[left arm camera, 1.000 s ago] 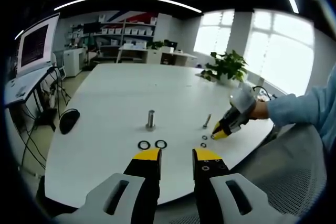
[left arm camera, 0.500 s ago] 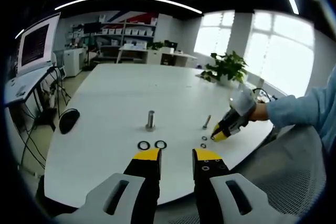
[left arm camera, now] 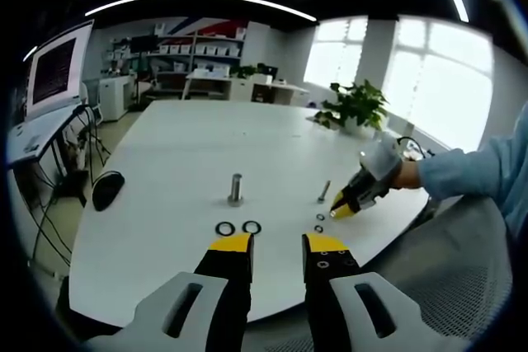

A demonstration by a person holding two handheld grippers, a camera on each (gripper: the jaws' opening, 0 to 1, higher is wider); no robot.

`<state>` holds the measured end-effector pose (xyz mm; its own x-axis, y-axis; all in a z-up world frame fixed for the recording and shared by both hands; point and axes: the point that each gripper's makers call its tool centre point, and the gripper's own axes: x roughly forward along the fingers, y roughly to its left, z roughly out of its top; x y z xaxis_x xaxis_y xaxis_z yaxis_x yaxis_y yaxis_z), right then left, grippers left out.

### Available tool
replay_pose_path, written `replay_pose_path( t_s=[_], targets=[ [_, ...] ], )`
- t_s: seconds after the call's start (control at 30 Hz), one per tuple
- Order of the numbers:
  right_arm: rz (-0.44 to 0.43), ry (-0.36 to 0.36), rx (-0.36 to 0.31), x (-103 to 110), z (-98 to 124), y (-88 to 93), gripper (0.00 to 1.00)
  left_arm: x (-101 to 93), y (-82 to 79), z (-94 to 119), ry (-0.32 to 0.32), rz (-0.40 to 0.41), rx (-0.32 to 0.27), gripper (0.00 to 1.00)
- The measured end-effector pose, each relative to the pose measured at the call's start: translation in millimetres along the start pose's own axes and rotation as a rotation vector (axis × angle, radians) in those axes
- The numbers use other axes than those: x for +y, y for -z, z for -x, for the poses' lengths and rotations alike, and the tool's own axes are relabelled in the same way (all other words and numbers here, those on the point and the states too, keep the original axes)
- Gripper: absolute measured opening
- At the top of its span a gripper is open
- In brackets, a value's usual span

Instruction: Place the washer onto the threaded stud by aligning its center hole with the stud, sliding it down to the base, and recovering from edge contact or off-axis alignment until the washer reaches the visible bottom stop.

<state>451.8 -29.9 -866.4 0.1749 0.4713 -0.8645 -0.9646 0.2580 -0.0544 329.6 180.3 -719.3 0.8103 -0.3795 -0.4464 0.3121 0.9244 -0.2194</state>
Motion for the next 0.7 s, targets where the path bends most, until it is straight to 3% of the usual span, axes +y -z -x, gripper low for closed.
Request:
replay_pose_path(
  t_s=[0.7],
  targets=[
    [-0.063, 0.112, -0.072, -30.5, 20.7, -8.2, 0.14, 0.2, 0.3, -0.1, -0.002, 0.002, 0.003, 0.21]
  ],
)
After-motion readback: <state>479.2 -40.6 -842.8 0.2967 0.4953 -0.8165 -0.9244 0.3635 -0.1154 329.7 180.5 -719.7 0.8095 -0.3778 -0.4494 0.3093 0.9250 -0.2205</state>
